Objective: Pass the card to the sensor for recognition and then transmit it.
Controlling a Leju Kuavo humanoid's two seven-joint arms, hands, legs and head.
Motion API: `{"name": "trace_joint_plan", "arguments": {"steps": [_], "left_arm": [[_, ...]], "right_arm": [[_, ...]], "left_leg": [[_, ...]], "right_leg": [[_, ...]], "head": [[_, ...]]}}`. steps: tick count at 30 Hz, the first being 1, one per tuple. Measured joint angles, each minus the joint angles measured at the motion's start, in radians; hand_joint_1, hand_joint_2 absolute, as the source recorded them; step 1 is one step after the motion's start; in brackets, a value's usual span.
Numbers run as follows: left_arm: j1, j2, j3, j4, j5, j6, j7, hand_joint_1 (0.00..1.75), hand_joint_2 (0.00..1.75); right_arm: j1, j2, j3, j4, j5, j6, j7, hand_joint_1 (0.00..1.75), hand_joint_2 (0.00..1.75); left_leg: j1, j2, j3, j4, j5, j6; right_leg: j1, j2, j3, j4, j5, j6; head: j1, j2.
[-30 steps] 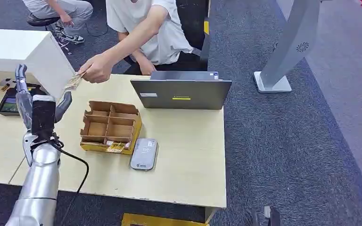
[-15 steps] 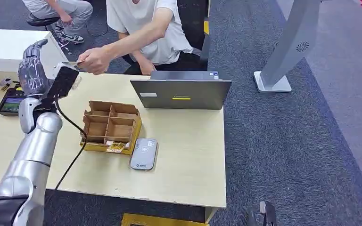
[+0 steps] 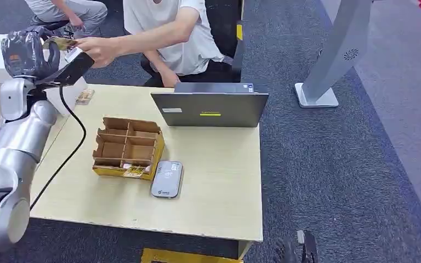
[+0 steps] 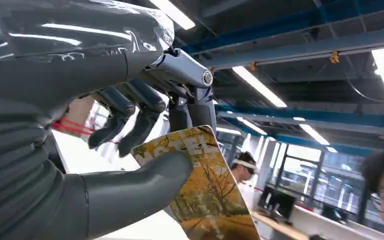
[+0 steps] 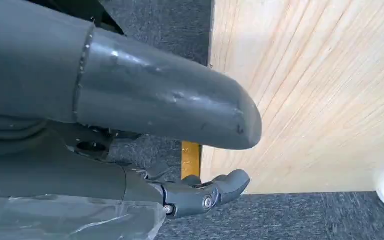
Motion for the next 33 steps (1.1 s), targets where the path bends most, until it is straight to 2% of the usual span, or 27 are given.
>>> {"name": "trace_joint_plan", "arguments": {"steps": [9,16,24,26,30,33], "left_arm": [[-0.035,0.014,-0.010,0.051,-0.016,0.004,0.013,1.75,1.75],[-0.035,0.013,-0.016,0.062,-0.004,0.030,-0.002,1.75,1.75],[-0.031,0.002,-0.030,0.061,0.005,0.028,-0.024,1.75,1.75],[-0.012,-0.010,-0.043,0.033,0.006,0.010,-0.021,1.75,1.75],[0.067,-0.028,-0.089,-0.092,0.004,-0.046,0.023,1.75,1.75],[0.137,-0.032,-0.124,-0.207,0.012,-0.118,0.053,1.75,1.75]], "right_arm": [[-0.003,0.000,0.008,0.005,-0.006,-0.002,0.005,0.00,0.00],[-0.003,0.000,0.019,0.007,-0.013,-0.002,0.005,0.00,0.00],[-0.001,0.000,0.022,0.009,-0.033,-0.008,-0.003,0.00,0.00],[0.001,-0.001,0.022,0.010,-0.045,-0.012,-0.013,0.00,0.00],[0.016,-0.004,0.021,0.012,-0.060,-0.014,-0.028,0.00,0.00],[0.028,-0.008,0.018,0.013,-0.073,-0.015,-0.043,0.00,0.00]], "left_leg": [[0.000,0.000,0.000,0.000,0.000,0.000],[0.000,0.000,0.000,0.000,0.000,0.000],[0.000,-0.001,0.000,0.000,0.000,0.000],[0.000,-0.001,0.000,0.000,0.000,0.000],[0.000,-0.001,-0.001,0.000,0.000,0.000],[0.000,0.000,-0.001,0.000,0.000,0.000]], "right_leg": [[0.000,0.000,0.000,0.000,0.000,0.000],[0.000,0.000,0.000,0.000,0.000,0.000],[0.000,0.000,0.000,0.000,0.000,0.000],[0.000,-0.001,0.000,0.000,0.000,0.000],[0.000,0.000,0.000,0.000,0.000,0.000],[0.000,0.000,0.000,-0.001,0.000,0.000]], "head": [[0.002,0.000],[0.002,0.000],[0.002,0.000],[0.002,0.000],[0.002,0.000],[0.002,0.000]]}}
